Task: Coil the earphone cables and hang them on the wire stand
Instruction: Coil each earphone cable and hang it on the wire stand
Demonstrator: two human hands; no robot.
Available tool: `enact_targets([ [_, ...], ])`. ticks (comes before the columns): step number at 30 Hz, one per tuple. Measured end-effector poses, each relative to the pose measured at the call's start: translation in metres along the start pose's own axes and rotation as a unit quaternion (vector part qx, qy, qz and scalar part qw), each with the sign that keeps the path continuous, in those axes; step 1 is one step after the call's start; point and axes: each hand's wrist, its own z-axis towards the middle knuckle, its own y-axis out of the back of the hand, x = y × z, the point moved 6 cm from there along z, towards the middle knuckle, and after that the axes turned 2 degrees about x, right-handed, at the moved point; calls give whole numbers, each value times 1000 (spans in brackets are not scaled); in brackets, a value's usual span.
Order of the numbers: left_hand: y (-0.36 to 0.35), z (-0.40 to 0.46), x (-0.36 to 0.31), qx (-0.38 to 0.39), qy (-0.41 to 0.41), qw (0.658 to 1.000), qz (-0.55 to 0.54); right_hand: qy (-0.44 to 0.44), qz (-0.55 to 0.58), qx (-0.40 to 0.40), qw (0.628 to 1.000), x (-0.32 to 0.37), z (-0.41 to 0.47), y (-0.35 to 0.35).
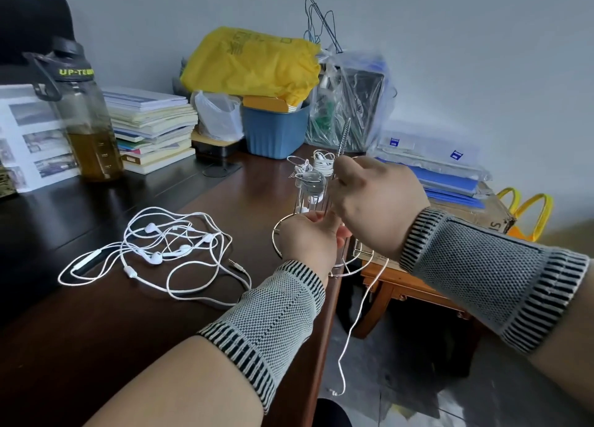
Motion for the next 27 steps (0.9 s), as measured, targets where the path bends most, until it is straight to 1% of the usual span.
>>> enact_targets([
  [4,-2,2,1,8,-6,1000,-17,9,0,-38,999,5,-7,4],
  [6,-2,4,2,10,-9,1000,-19,-12,25,-57,998,8,-14,0],
  [8,-2,5,2,9,-14,1000,-8,-65,77,-74,992,4,-23,-9],
  [10,-2,4,1,9,-13,1000,4,-136,154,-89,975,-3,-37,-23],
  [11,-1,4,1,10,-17,1000,12,-177,198,-99,959,-9,-44,-30],
  [13,0,2,0,10,-26,999,21,-265,293,-101,913,-23,-56,-43],
  [14,0,1,0,8,-29,999,25,-303,329,-90,890,-29,-60,-49],
  [16,1,-1,-1,3,-24,999,26,-352,377,-61,855,-37,-63,-56],
  [20,3,-2,-1,-3,-13,999,42,-393,466,-8,792,-42,-62,-63],
  [22,2,-2,-1,-2,-10,999,43,-417,491,35,764,-47,-65,-69],
  [25,1,-2,-1,1,-4,999,39,-450,481,120,743,-57,-73,-77],
  [27,1,-2,-1,2,-2,999,38,-469,465,153,735,-69,-77,-77],
])
